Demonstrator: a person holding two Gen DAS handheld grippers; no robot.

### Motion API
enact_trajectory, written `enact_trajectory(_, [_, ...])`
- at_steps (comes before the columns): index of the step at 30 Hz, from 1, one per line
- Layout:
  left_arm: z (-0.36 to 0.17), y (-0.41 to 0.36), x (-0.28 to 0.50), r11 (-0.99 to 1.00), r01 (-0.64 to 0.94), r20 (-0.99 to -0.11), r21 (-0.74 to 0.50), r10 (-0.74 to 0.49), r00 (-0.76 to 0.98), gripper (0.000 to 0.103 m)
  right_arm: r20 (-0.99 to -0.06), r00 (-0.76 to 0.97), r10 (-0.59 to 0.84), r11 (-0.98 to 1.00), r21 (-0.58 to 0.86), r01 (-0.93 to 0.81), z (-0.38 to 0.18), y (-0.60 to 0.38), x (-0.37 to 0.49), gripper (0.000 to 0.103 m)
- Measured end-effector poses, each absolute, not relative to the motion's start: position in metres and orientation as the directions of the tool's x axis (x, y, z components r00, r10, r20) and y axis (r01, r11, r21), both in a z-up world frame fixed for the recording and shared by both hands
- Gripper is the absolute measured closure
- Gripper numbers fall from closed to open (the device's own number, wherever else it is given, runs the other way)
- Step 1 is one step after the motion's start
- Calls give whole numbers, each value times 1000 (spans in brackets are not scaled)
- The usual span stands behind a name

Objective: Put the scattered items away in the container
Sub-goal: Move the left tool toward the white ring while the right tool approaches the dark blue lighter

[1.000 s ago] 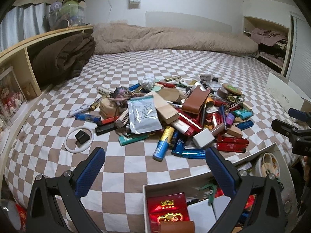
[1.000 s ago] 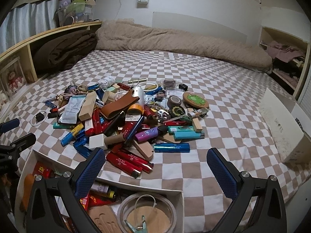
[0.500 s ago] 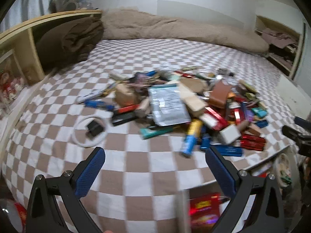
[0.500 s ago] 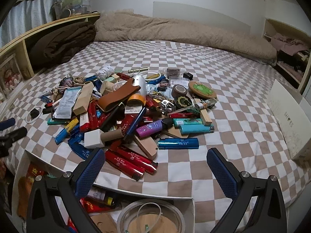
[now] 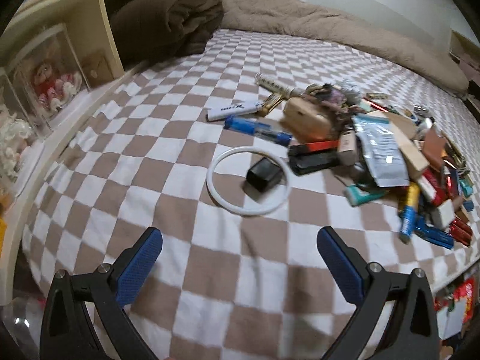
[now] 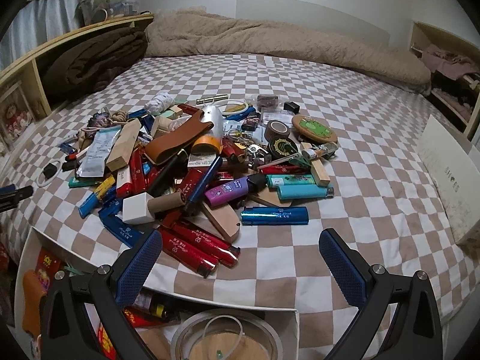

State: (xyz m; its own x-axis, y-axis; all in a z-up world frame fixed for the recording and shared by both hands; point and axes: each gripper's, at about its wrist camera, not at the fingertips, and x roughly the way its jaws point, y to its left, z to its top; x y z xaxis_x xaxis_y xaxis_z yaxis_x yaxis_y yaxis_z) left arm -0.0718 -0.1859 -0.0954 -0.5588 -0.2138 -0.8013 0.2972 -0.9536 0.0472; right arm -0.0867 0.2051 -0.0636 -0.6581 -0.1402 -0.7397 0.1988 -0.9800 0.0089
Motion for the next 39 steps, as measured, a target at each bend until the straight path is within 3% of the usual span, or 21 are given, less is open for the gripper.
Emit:
enact_trajectory(9, [-117, -190, -108, -966, 245, -827, 86, -207, -524, 0, -720, -671, -175, -983, 89, 161, -61, 252, -87, 0])
enact_trajectory(13, [-122, -190, -120, -965, 247, -813, 88, -213, -542, 0, -713, -686, -142, -979, -3, 206, -64, 258, -83, 0])
enact_trajectory(18, [-124, -188, -126, -965, 244, -796, 99, -224, -562, 0, -763, -642, -77, -974, -81, 212, -78, 269, -99, 0])
enact_trajectory(27, [-127, -183, -120, -961, 248, -747, 127, -257, -613, 0, -882, -465, -76, -966, -50, 252, -105, 257, -163, 0])
enact_trajectory(34, [-127, -179, -115, -971, 211, -726, 112, -225, -650, 12, -934, -354, -49, -967, -44, 250, -126, 228, -205, 0])
enact_trajectory(39, [-126, -182, -110, -979, 192, -713, 63, -179, -678, 14, -959, -278, -47, -980, -9, 199, -140, 223, -221, 0])
